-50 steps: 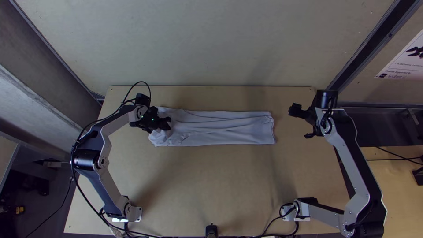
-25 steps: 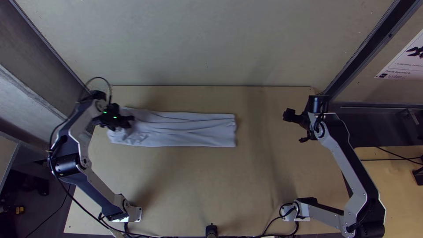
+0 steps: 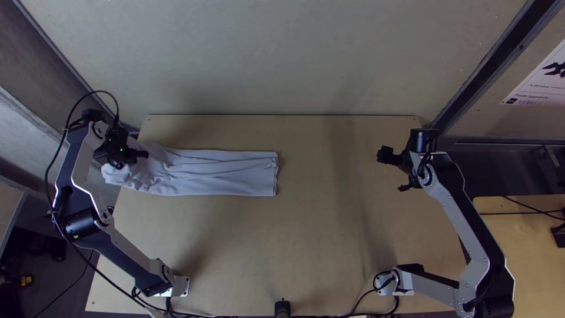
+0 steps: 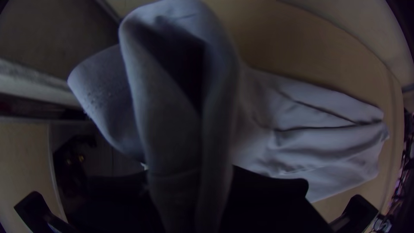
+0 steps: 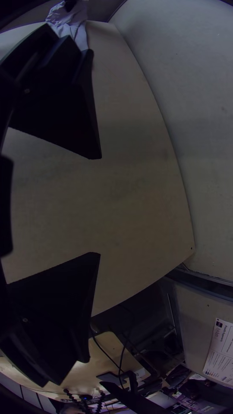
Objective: Fold the t-shirt
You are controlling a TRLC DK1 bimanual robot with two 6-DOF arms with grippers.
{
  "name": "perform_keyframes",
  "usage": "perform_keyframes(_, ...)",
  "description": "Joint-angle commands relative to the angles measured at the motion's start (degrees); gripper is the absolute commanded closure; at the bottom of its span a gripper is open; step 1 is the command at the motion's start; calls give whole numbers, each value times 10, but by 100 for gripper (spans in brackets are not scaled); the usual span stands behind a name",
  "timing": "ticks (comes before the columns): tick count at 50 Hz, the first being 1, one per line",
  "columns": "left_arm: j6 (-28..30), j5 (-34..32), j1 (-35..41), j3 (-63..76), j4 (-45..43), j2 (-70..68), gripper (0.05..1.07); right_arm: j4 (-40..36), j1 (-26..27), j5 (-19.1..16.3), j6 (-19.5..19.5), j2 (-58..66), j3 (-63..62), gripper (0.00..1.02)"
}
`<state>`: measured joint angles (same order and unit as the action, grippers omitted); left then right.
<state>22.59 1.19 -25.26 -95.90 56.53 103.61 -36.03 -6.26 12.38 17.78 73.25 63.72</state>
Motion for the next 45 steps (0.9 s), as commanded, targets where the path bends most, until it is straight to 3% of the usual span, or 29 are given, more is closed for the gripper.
perform_keyframes(1, 2, 12, 46, -3, 15, -66, 105, 5, -3, -3, 9, -13, -18, 3)
perform_keyframes(12, -52, 69, 164, 13, 30, -101, 105, 5, 6, -3, 8, -22, -33, 3)
perform_keyframes(25, -113, 196, 304, 24, 56, -96, 105, 5, 31, -3, -2, -42, -50, 3)
perform_keyframes(45, -180, 265, 450, -5, 96, -29, 105, 5, 40, -3, 1, -58, -64, 3)
